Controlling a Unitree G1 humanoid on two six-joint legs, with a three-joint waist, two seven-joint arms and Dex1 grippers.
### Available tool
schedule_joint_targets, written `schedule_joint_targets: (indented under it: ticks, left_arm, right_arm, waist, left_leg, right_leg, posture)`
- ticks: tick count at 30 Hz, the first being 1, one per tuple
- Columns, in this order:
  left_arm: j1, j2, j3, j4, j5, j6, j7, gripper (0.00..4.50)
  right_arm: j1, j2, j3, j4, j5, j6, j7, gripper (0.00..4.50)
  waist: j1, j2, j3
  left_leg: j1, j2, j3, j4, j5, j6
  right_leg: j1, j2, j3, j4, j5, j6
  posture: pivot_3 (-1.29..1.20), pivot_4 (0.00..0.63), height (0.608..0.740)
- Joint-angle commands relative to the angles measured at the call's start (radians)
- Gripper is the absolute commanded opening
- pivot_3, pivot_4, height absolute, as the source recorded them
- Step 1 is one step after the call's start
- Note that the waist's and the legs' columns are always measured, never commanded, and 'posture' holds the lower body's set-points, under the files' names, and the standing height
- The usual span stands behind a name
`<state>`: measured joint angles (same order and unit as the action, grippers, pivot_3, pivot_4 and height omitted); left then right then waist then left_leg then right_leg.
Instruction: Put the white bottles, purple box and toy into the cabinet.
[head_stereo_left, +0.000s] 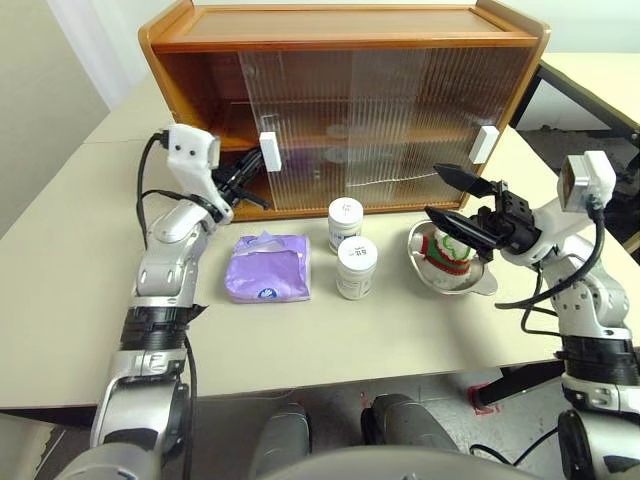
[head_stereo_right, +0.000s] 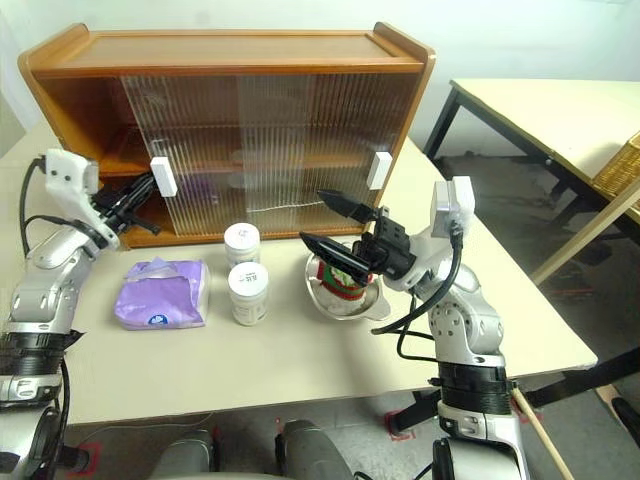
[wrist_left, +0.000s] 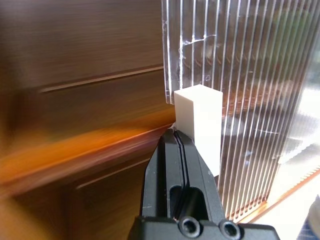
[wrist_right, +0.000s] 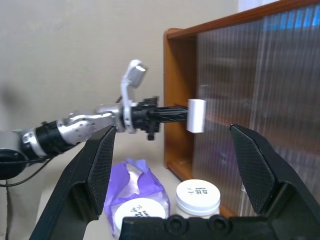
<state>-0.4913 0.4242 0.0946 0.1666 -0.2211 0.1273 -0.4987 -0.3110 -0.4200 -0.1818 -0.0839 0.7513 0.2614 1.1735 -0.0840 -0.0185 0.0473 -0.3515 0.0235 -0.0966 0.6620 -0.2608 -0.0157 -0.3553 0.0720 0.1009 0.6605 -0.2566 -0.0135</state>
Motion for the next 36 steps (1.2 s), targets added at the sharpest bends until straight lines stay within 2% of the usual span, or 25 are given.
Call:
schedule_joint_targets:
  ticks: [1, 20, 25, 30, 33, 36]
  left_arm:
    - [-0.039, -0.018, -0.031, 0.056, 0.023, -0.031, -0.019, 0.05]
    - [-0.168, -0.104, -0.090, 0.255, 0.059, -0.125, -0.102, 0.05]
    - [-0.174, -0.107, -0.097, 0.261, 0.067, -0.131, -0.105, 0.05]
    - [-0.119, -0.091, -0.081, 0.193, 0.035, -0.093, -0.126, 0.05]
    - [-0.069, -0.076, -0.083, 0.114, 0.002, -0.062, -0.169, 0.62]
    - [-0.028, -0.067, -0.060, 0.061, -0.010, -0.033, -0.156, 1.66]
  right_arm:
    - [0.017, -0.006, 0.005, -0.035, 0.014, 0.017, -0.014, 4.50]
    - [0.081, -0.015, 0.004, -0.130, 0.036, 0.030, -0.074, 4.50]
    - [0.082, -0.013, 0.012, -0.133, 0.034, 0.028, -0.075, 4.50]
    - [0.069, -0.008, 0.023, -0.117, 0.028, 0.025, -0.070, 4.50]
    - [0.063, -0.005, 0.034, -0.107, 0.025, 0.025, -0.062, 4.50]
    - [0.047, 0.004, 0.047, -0.104, 0.024, 0.028, -0.065, 4.50]
  waist:
    - [-0.005, 0.000, 0.000]
    - [-0.054, 0.000, 0.000]
    - [-0.070, 0.001, 0.000]
    - [-0.080, 0.001, 0.000]
    - [-0.085, 0.002, -0.001]
    - [-0.088, 0.002, -0.001]
  left_leg:
    - [-0.001, 0.000, 0.000, 0.000, 0.000, 0.000]
    - [-0.017, -0.013, -0.018, 0.002, 0.007, 0.014]
    - [-0.022, -0.017, -0.026, 0.002, 0.009, 0.016]
    - [-0.029, -0.019, -0.030, 0.002, 0.010, 0.018]
    - [-0.031, -0.019, -0.030, 0.002, 0.010, 0.018]
    - [-0.033, -0.020, -0.029, 0.002, 0.009, 0.019]
  right_leg:
    - [0.000, 0.000, 0.000, 0.000, 0.000, 0.001]
    - [0.000, -0.003, 0.008, -0.014, 0.005, 0.012]
    - [-0.001, -0.003, 0.009, -0.021, 0.007, 0.016]
    - [-0.003, -0.003, 0.009, -0.027, 0.010, 0.019]
    - [-0.004, -0.003, 0.011, -0.028, 0.012, 0.020]
    - [-0.007, -0.002, 0.011, -0.029, 0.012, 0.020]
  posture:
    - [-0.21, 0.040, 0.740]
    - [-0.29, 0.031, 0.740]
    - [-0.29, 0.026, 0.740]
    - [-0.27, 0.028, 0.740]
    - [-0.26, 0.029, 0.740]
    - [-0.25, 0.027, 0.740]
